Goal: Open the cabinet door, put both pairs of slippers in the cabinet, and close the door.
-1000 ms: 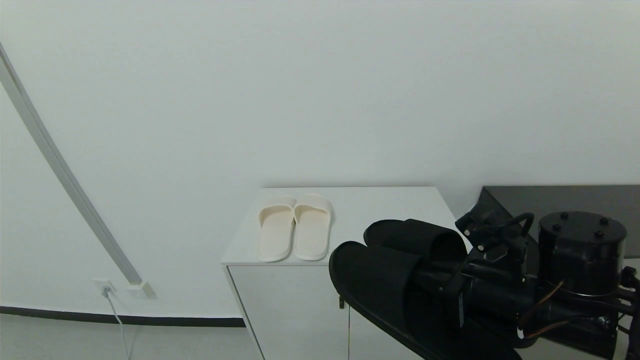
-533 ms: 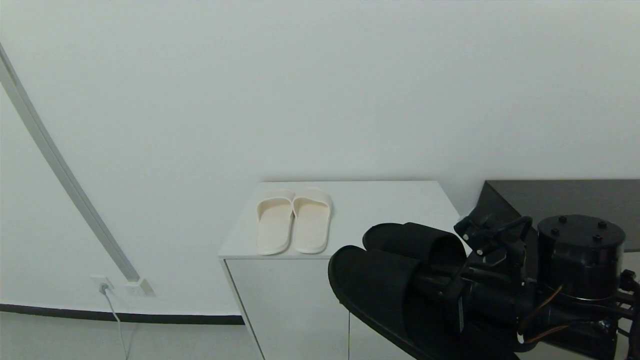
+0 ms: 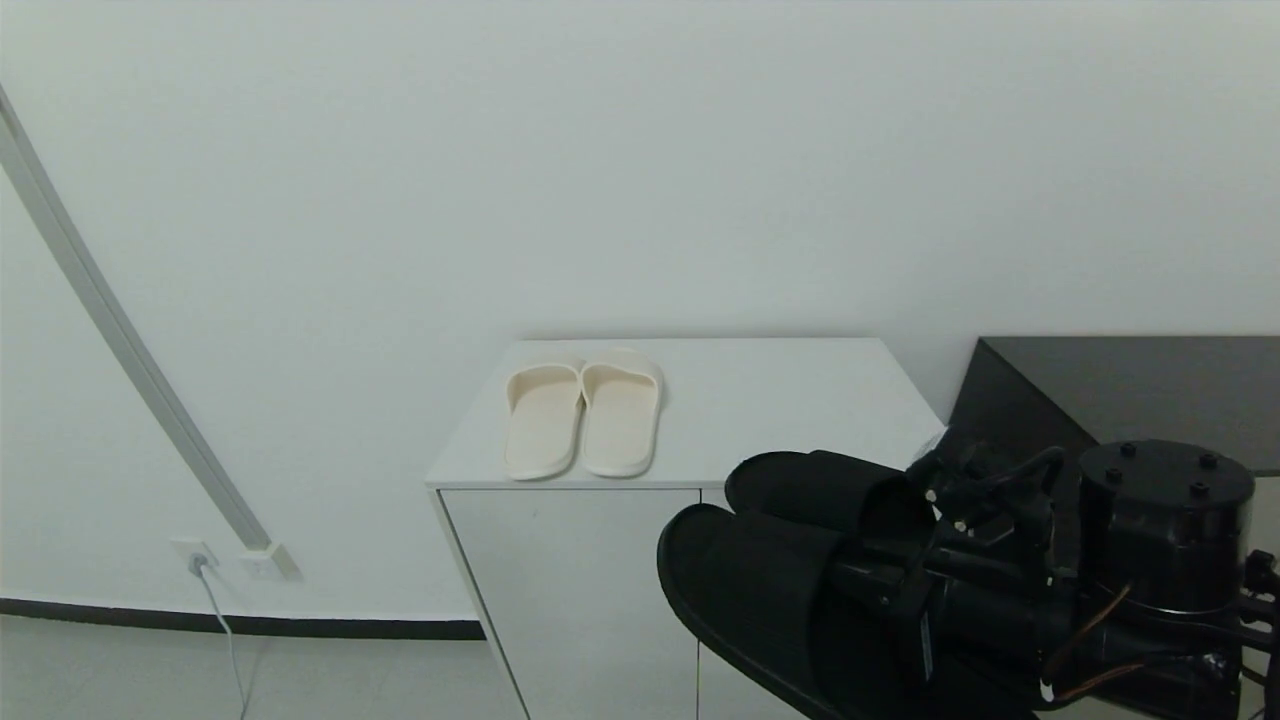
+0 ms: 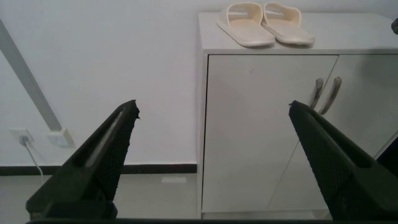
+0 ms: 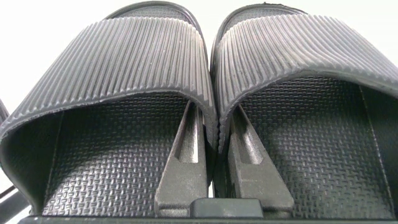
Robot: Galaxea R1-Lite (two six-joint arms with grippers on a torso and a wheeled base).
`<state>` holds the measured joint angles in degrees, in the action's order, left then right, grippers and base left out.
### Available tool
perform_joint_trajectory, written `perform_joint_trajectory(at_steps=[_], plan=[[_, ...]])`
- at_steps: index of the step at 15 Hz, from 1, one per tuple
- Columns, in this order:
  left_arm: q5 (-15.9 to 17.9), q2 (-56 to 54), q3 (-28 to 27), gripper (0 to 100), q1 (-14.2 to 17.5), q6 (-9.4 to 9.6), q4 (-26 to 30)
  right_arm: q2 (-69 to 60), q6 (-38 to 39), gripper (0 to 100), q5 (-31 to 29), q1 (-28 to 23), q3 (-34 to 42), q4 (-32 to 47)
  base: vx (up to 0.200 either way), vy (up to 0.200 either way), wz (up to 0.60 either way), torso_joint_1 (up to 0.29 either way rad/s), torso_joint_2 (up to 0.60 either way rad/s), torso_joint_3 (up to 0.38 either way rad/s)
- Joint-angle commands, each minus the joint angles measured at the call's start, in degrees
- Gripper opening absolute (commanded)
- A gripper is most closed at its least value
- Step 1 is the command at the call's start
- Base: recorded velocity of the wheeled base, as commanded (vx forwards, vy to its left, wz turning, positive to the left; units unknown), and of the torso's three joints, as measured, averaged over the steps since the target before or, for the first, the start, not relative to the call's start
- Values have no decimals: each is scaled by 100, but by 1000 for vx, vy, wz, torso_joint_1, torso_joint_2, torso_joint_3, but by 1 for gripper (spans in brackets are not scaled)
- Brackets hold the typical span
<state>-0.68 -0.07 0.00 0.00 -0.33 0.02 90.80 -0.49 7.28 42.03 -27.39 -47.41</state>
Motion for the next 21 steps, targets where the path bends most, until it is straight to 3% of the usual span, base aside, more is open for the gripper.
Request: perform_joint_trajectory(at_steps=[1, 21], plan=[[-2, 7, 0, 100, 0, -2, -2, 0, -4, 0, 11, 7, 23, -5, 0, 0, 0, -154, 393, 207], [-11, 7, 0, 100, 0, -2, -2, 334, -127, 0, 204, 103, 313, -67, 0, 0, 0, -192, 507, 311]])
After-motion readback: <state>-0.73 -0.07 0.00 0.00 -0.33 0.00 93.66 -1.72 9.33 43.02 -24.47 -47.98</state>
